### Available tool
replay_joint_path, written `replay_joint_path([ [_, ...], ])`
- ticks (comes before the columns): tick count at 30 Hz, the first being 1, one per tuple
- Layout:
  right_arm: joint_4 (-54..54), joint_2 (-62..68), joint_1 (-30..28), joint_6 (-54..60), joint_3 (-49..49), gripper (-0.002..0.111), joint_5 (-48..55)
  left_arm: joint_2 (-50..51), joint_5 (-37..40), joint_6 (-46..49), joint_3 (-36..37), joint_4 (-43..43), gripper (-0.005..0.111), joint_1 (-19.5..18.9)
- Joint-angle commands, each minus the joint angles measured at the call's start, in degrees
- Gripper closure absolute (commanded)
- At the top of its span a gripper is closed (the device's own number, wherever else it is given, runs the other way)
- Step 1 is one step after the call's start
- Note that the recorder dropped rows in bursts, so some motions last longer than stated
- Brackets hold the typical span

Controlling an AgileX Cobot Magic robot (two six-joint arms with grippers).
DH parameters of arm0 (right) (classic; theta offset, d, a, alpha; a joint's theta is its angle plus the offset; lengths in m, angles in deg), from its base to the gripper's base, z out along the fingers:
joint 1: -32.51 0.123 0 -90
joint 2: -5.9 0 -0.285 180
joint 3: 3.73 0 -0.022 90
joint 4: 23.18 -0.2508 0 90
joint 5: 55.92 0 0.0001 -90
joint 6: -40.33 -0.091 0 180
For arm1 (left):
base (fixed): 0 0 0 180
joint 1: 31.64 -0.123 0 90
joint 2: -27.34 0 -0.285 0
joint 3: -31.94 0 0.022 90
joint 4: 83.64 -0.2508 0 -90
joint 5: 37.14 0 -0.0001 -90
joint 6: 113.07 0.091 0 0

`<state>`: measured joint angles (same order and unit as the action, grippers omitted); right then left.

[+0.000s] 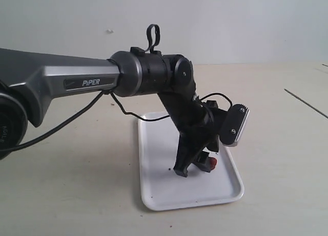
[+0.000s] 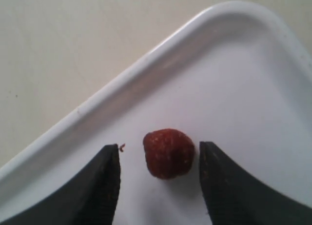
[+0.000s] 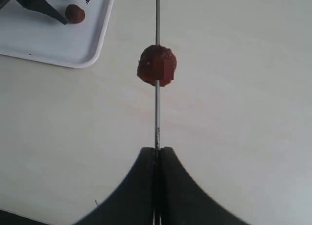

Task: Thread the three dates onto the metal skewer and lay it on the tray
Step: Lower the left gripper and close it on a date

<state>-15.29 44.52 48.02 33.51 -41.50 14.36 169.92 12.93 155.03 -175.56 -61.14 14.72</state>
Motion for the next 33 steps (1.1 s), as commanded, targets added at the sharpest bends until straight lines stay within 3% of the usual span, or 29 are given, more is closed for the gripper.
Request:
replay_joint_path([
  [1,-0.2,-0.14,-0.31,0.39,-0.29,0.108,-0.32,-0.09,-0.63,-0.53,0.17,0.18,0.056,0.35],
  [16,-0.2,-0.14,-0.31,1.2,-0.29,0.108,-0.32,2.51,-0.65,-3.24,0.22,-0.76,0.057,0.39],
  [24,-0.04,-0.14,-0.31,1.18,-0.29,0.108,-0.32,2.51,0.57,-3.24,0.22,-0.85,0.082,0.39],
  [33,-0.22,-0.14,-0.31,1.18,-0.29,0.108,-0.32,0.99,-0.34,-3.03,-0.99,-0.71,0.082,0.49],
])
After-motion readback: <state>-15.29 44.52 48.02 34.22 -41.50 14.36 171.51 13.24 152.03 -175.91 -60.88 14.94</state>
